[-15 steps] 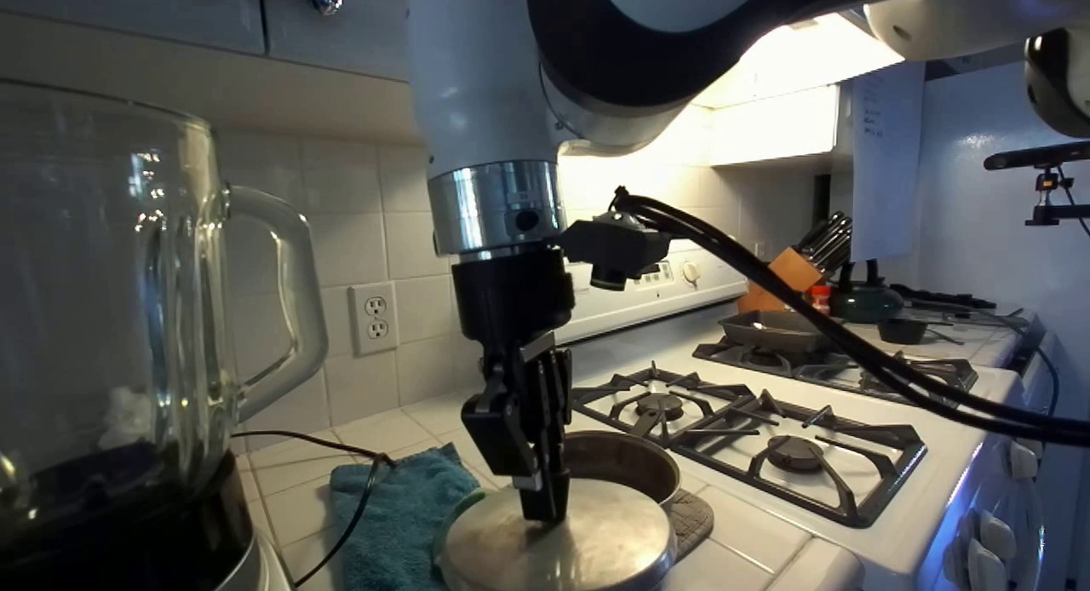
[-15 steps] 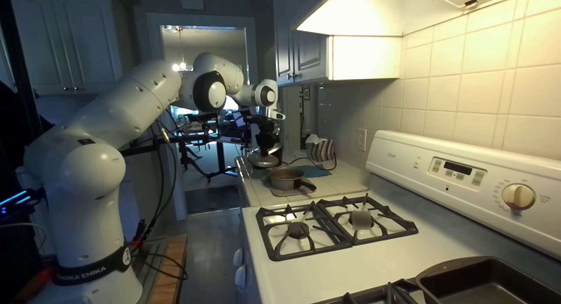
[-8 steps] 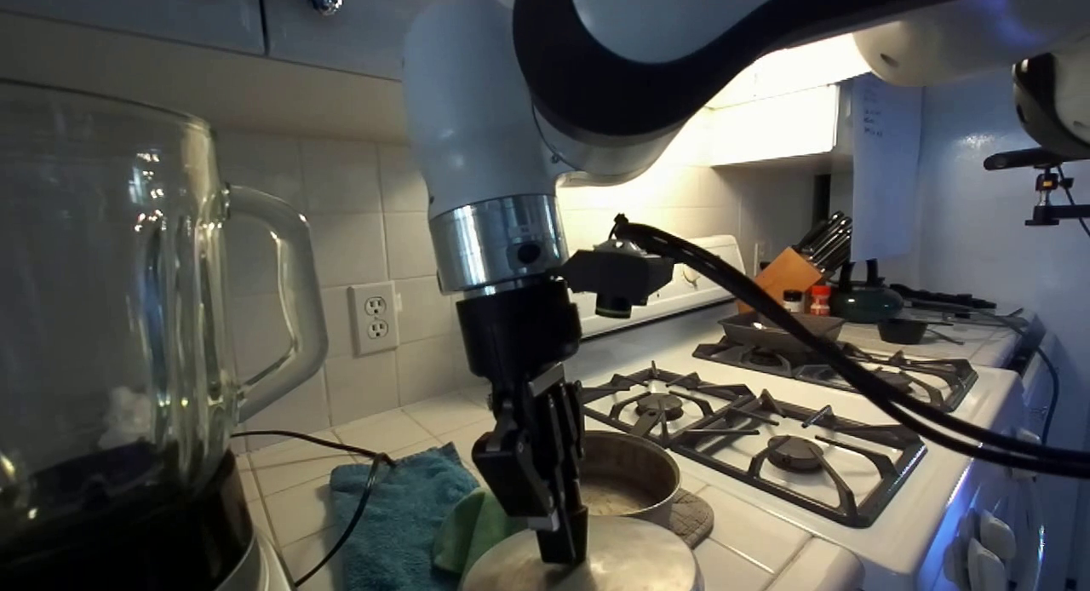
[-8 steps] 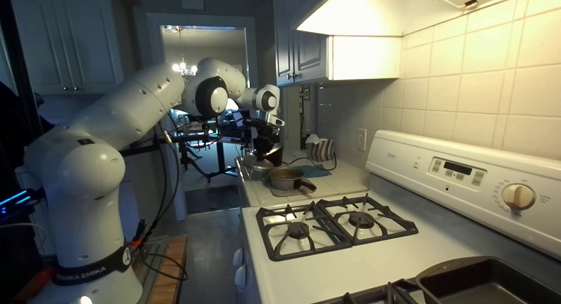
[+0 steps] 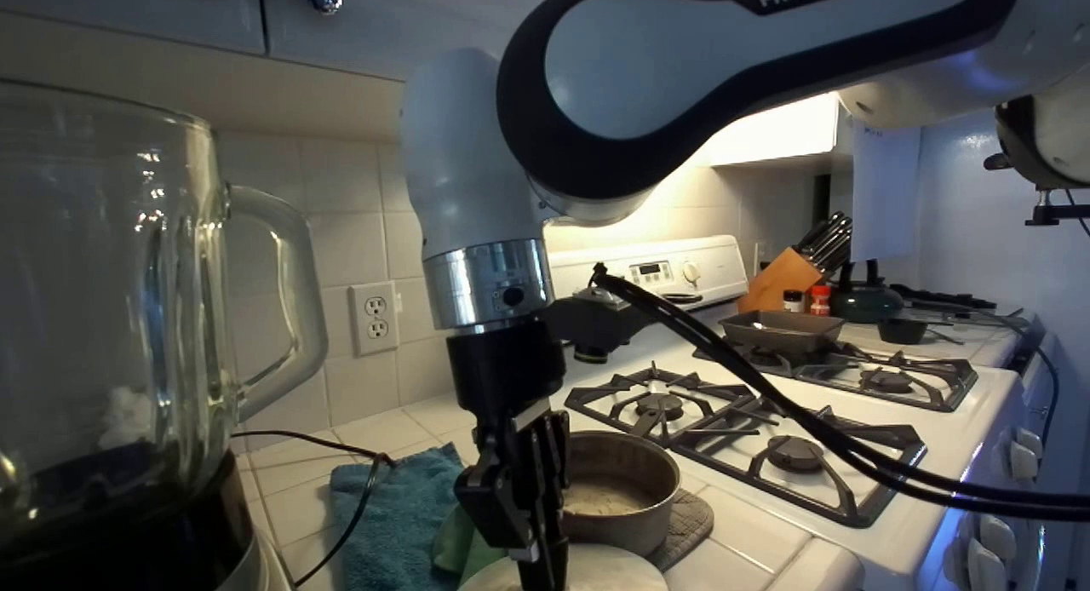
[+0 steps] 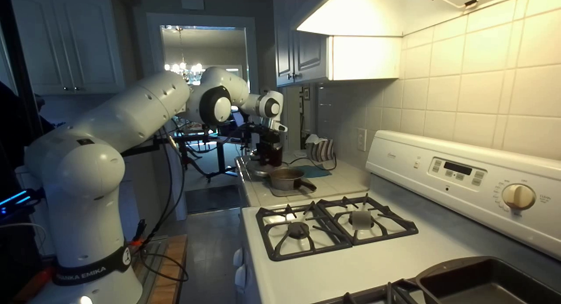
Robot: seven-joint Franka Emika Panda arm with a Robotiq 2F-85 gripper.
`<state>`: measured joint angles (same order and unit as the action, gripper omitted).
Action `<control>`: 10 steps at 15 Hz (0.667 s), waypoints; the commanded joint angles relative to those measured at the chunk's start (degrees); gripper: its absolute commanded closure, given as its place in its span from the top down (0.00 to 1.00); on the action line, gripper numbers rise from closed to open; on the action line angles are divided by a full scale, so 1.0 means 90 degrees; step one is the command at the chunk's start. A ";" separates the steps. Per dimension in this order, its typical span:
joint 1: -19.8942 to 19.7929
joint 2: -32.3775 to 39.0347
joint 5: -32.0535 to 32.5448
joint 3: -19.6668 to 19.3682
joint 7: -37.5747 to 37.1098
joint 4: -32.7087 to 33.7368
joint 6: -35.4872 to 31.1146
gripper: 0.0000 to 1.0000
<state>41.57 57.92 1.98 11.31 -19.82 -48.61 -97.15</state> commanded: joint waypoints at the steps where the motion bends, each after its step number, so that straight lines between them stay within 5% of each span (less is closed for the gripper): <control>1: 0.0012 0.0321 -0.0090 0.0058 0.0000 0.0447 -0.0194 0.06; 10: 0.0137 0.0327 0.0059 -0.0007 0.0066 0.0277 -0.0873 0.09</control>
<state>42.18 59.62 2.01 11.31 -19.82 -47.44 -103.03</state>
